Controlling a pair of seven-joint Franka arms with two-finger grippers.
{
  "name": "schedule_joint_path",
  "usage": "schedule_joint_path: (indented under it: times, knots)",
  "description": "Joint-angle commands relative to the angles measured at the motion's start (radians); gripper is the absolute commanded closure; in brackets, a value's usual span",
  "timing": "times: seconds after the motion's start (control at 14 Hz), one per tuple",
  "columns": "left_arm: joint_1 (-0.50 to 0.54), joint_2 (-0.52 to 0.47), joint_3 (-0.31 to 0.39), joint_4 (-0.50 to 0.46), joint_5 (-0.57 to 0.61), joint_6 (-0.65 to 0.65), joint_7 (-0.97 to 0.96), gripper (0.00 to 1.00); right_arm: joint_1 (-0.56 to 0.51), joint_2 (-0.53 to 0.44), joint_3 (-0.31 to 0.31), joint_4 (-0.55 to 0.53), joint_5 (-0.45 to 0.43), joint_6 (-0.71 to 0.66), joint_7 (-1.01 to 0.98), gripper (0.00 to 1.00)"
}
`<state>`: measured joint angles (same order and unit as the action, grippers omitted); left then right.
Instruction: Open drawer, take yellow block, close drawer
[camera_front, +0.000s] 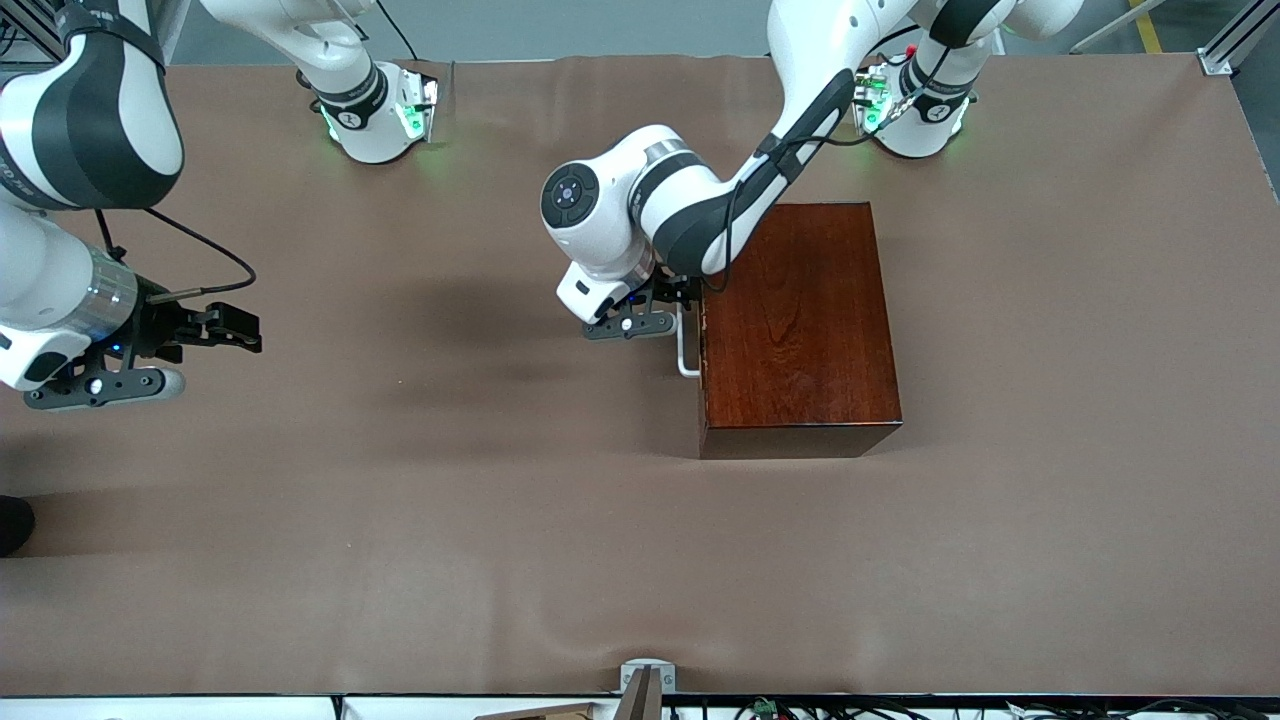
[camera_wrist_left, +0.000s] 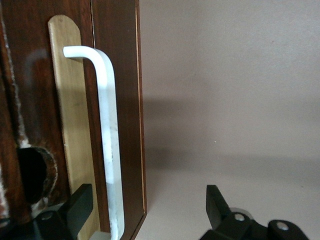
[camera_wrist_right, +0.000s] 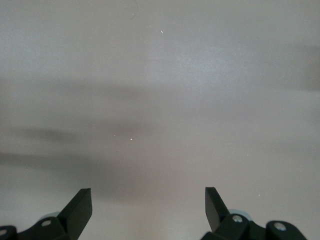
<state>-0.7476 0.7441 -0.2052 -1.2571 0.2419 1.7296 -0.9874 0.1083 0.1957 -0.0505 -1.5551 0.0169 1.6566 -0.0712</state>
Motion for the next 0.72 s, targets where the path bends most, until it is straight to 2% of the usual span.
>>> schedule_joint_path:
  times: [0.0,0.36,0.64]
  knots:
    - [-0.009,0.021,0.0,0.016,0.031,0.002,-0.039,0.0,0.013,0.013,-0.006,0.026,0.008,-0.009,-0.002,0.0]
    - [-0.01,0.047,-0.002,0.016,0.068,0.008,-0.066,0.0,-0.001,0.013,-0.006,0.024,0.041,-0.011,-0.004,0.0]
    - [-0.035,0.047,-0.005,0.021,0.066,0.096,-0.091,0.0,-0.007,0.013,-0.009,0.021,0.043,-0.012,-0.005,0.0]
